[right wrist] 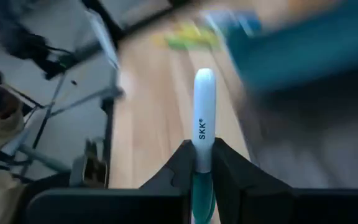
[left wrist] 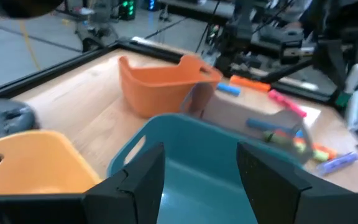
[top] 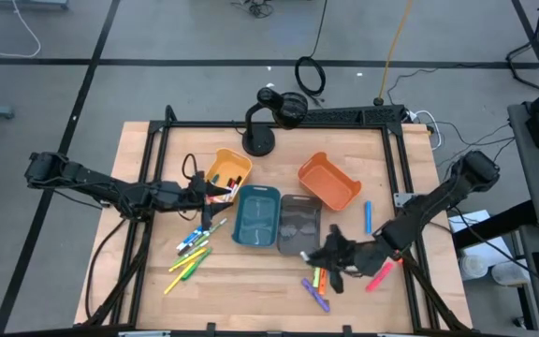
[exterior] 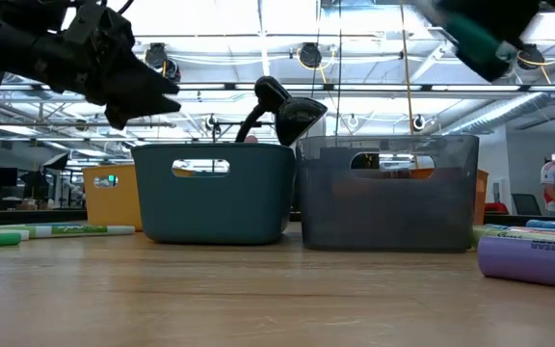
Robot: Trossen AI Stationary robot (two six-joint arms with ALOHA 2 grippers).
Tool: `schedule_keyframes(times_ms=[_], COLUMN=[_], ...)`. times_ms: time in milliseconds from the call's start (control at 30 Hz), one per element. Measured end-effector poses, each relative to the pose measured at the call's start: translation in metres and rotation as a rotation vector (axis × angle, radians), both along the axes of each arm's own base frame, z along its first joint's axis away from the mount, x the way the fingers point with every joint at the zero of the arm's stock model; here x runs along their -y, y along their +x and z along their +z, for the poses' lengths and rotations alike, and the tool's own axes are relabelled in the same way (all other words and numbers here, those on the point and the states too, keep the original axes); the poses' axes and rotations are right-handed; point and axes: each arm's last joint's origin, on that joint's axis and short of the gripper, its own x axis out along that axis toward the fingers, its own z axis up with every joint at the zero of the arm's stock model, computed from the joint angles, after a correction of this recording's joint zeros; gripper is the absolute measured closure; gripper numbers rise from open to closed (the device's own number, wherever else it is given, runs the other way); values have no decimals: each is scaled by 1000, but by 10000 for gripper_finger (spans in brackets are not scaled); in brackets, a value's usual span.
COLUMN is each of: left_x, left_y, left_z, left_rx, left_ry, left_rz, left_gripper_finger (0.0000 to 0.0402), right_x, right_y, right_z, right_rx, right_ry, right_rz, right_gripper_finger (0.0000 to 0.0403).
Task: Pick & Place Markers
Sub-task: Put the white and green highlighter into the yellow bin
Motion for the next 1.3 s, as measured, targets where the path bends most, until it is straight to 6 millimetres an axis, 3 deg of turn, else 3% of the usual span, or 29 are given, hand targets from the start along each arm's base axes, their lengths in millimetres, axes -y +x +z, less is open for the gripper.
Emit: schedule_keyframes(times_ms=[233,500,833,1067,1300], left_x=[8,30,73,98,103], left_y=[2,19,89,137,152], left_z=[14,11,3,9,7], left_rx=[148,252,196,232,231], left_ry=[-10,106,347,323,280], left_rz=[-115,-270,-417,-437,-432], left_gripper_finger=[197,197,197,197,197], right_x=[-4,6,4,1,1], right_y=[36,57,62,60,60], right_z=[-1,-20,-30,-31,-30], right_rx=[309,331,335,335,338], right_ry=[-273,-350,-340,-340,-341], right_rz=[51,8,2,15,14], right_gripper_finger=[380,382,382,382,382])
